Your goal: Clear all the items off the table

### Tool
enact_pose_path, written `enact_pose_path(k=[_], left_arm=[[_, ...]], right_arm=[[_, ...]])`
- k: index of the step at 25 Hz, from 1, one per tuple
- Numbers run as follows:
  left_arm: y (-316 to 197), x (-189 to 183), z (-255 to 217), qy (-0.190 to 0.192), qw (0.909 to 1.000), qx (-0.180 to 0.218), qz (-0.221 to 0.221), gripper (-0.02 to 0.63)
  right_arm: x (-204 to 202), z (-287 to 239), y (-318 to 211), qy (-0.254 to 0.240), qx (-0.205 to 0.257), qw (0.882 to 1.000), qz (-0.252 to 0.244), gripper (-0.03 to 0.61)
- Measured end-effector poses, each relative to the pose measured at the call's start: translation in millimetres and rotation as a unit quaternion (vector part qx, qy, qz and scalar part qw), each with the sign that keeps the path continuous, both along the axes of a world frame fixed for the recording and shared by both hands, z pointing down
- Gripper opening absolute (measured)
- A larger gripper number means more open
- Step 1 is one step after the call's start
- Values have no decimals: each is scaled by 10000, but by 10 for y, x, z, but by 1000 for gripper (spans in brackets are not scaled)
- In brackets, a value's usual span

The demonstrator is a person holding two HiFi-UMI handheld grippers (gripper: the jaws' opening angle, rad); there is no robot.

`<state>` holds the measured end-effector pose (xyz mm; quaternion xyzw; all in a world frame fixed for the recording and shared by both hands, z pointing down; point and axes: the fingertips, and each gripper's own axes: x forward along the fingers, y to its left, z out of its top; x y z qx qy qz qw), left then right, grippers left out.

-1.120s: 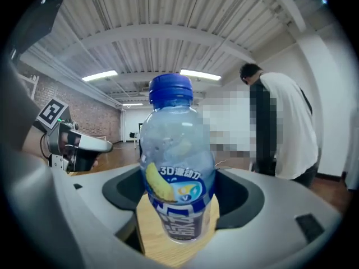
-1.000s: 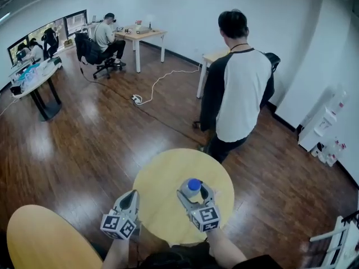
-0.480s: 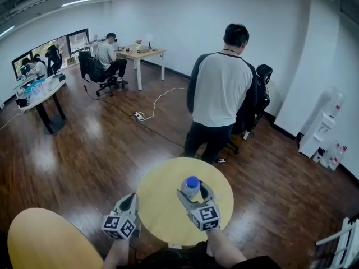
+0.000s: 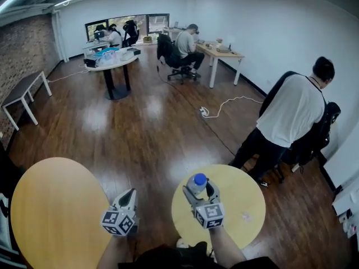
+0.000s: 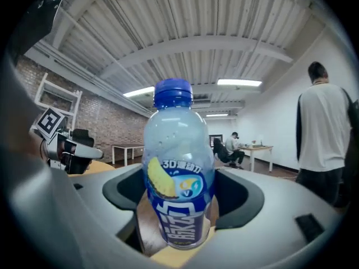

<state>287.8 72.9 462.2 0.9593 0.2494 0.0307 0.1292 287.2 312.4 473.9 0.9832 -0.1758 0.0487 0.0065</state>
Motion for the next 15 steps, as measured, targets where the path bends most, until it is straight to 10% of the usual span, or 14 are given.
enact_pose_path(k=[5,15], left_arm=[[-1077,-453,106,-95,9905,148,-1361,0],[-2342,-1676,221,-264,9396,20,-3413,0]], right_arm=[[242,164,-1084,-11,108,9917,-1282,373],[-25,181,-2776,-63,-5,9445,-3286,373]])
